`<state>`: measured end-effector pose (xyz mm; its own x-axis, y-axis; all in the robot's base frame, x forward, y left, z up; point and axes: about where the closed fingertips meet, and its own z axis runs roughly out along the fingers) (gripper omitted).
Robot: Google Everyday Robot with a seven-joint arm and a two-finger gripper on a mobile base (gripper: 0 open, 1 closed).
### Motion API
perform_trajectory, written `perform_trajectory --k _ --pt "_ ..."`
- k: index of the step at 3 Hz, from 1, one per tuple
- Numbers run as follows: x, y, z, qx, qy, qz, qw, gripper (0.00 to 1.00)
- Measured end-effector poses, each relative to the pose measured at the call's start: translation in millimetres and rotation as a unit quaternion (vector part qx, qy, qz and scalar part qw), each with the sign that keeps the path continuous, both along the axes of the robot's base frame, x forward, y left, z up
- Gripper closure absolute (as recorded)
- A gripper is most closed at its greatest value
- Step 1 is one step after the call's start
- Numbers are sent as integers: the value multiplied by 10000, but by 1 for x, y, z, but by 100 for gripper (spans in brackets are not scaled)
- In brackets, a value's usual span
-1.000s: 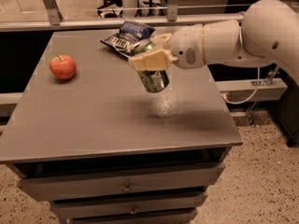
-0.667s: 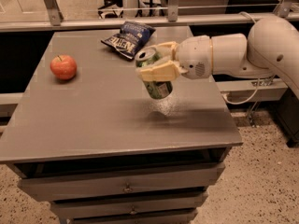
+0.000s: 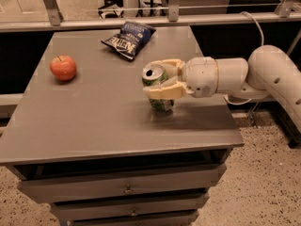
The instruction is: Place green can upright
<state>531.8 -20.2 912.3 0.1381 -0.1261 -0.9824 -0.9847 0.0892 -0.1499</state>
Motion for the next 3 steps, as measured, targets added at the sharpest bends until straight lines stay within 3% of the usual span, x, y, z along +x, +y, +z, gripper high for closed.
perform_trajectory --k 1,2,3 --pt "-1 -3 -17 178 167 12 9997 100" --pt "-1 -4 -13 191 188 9 9996 76" --pt "0 -9 -16 192 249 -42 9995 45"
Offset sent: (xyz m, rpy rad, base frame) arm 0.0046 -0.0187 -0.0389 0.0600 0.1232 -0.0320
